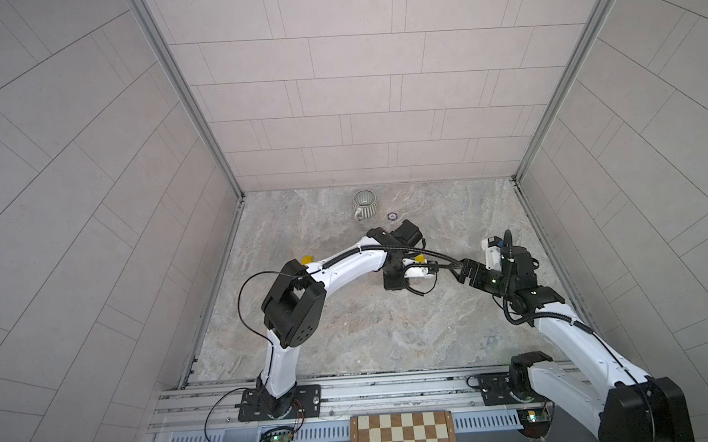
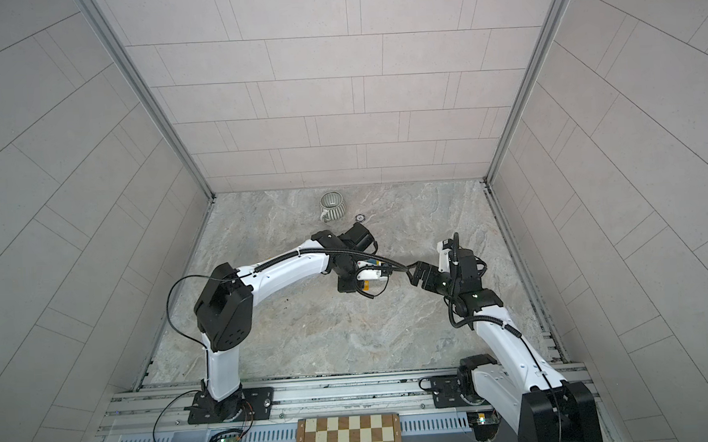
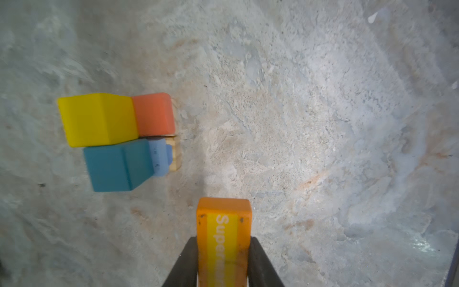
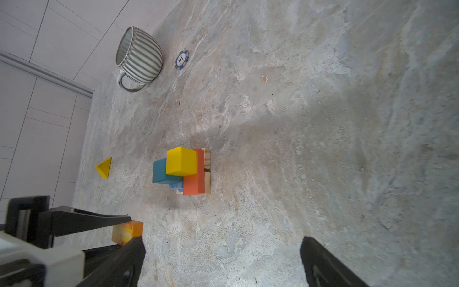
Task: Build the wood block tower
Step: 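Lift the orange block with the left gripper over the yellow cube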
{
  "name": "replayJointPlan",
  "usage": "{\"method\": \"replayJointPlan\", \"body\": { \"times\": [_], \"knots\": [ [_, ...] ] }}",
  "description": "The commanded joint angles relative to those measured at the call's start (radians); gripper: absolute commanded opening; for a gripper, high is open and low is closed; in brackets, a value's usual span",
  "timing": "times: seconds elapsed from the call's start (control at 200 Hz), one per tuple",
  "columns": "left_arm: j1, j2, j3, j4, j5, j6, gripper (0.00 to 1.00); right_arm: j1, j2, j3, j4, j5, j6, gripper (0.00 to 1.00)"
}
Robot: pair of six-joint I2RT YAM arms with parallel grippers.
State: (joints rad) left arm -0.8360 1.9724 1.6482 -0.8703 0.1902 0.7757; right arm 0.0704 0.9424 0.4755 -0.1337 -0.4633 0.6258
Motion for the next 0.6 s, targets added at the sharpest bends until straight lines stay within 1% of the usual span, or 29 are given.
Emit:
{"method": "replayJointPlan", "body": {
  "times": [0.0,0.085,0.165,0.255,0.365,0.59],
  "knots": [
    [0.006,0.027,0.101,-0.114,-0.016,0.026,0.33,-0.013,-0.002,-0.018,0.02,-0.005,0.02,0.99],
    [0.006,0.049,0.161,-0.132,-0.021,0.039,0.33,-0.014,0.002,-0.029,0.038,-0.005,0.03,0.99],
    [0.008,0.06,0.181,-0.108,-0.032,0.034,0.33,-0.015,0.013,-0.043,0.064,-0.02,0.047,0.99],
    [0.011,0.089,0.216,-0.105,-0.016,0.03,0.33,-0.018,0.022,-0.042,0.065,-0.024,0.048,0.99],
    [0.011,0.134,0.274,-0.111,0.001,0.026,0.33,-0.019,0.008,-0.045,0.065,-0.012,0.046,1.0],
    [0.01,0.208,0.398,-0.129,-0.003,0.009,0.33,-0.018,-0.02,-0.055,0.066,0.001,0.046,0.99]
  ]
}}
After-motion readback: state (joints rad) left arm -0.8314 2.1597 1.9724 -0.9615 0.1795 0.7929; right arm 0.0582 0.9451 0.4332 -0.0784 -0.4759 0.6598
